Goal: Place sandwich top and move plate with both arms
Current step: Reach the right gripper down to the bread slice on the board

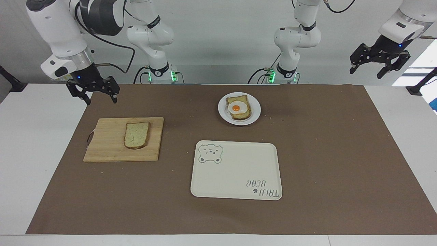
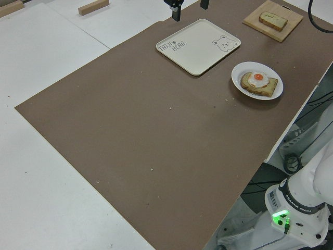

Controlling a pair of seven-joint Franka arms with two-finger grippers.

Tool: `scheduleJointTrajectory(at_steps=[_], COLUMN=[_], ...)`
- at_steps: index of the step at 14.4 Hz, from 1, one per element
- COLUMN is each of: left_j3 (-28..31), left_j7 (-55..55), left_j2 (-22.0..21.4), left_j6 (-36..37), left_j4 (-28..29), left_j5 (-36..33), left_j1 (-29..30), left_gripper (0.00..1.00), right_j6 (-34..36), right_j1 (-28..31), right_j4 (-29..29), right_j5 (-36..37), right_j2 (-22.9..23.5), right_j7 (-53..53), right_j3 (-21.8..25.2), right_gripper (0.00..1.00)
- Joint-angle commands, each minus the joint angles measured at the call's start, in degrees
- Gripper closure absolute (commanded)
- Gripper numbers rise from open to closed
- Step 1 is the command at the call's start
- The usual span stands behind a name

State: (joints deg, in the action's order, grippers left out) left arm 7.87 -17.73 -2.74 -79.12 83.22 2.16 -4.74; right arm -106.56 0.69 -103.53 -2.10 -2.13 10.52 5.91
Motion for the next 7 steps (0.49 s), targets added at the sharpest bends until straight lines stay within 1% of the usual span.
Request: scheduleJointTrajectory(at_steps=[1,3,5,7], left_j3=[-0.58,-0.58,-0.58,-0.58], left_j7=[0.42,0.42,0.42,0.50], left_j2=[-1.22,-1.22,-1.22,-1.22], left_j6=[0.20,0.20,0.20,0.20], left_j4=[1.25,1.25,1.25,1.25], left_j5=[-0.14,-0.14,-0.14,-0.14], left_j1=[0.78,0.78,0.78,0.78], left_gripper=[0.00,0.00,0.00,0.00], right_j6=[-7.32,-10.40,-15.49,-18.93], right_j1=[0.72,0.20,-0.07,0.10], right_j4=[-3.69,-4.48,-7.20,-10.10], right_j5=[-1.85,-1.85,-1.85,-2.03], right_j2=[3.60,6.68,8.19,9.42], right_j7=[1.52,1.96,2.14,2.31], right_j3=[-0.46,-0.55,-0.55,-0.55], right_gripper=[0.00,0.00,0.00,0.00])
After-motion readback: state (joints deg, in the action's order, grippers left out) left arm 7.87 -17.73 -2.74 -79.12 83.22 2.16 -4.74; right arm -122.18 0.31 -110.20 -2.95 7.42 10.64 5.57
